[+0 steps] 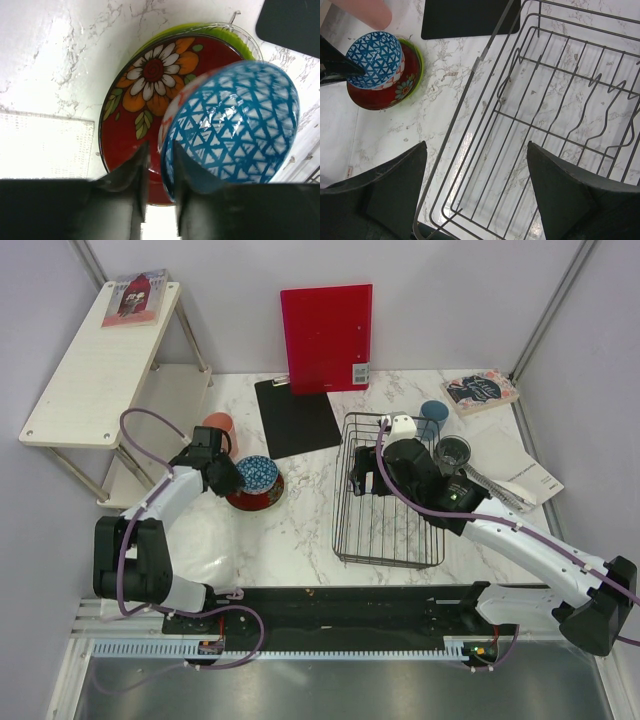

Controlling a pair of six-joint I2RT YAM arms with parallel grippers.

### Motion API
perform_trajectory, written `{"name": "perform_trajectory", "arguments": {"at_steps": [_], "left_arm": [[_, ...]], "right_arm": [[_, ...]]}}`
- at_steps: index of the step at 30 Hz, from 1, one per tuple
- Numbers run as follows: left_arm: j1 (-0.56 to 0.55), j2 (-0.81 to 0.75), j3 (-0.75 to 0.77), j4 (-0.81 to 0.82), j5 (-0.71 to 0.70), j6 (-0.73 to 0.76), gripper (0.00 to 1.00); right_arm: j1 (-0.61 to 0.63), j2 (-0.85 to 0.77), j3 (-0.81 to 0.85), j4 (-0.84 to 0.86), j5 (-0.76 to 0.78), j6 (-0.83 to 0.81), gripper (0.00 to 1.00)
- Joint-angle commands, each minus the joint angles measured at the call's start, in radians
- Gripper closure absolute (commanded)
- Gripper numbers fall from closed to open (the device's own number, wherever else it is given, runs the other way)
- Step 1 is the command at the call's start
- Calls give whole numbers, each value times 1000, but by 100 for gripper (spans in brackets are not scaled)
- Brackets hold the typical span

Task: Unload the mixed dishes from the dish rack
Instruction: Place the bowl at the center of the board, then reset both arms

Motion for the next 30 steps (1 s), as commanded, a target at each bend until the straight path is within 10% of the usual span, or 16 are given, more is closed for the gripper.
{"name": "perform_trajectory", "arguments": {"at_steps": [1,14,30], "left_arm": [[10,-40,-1,17,11,-24,56],[10,-198,50,-63,11,-25,12],[-225,-540,87,-118,-161,42,1]], "right_arm": [[2,-15,-1,35,-2,-5,13],[1,2,7,38,-5,-3,13],[0,17,-15,56,69,3,14]]}}
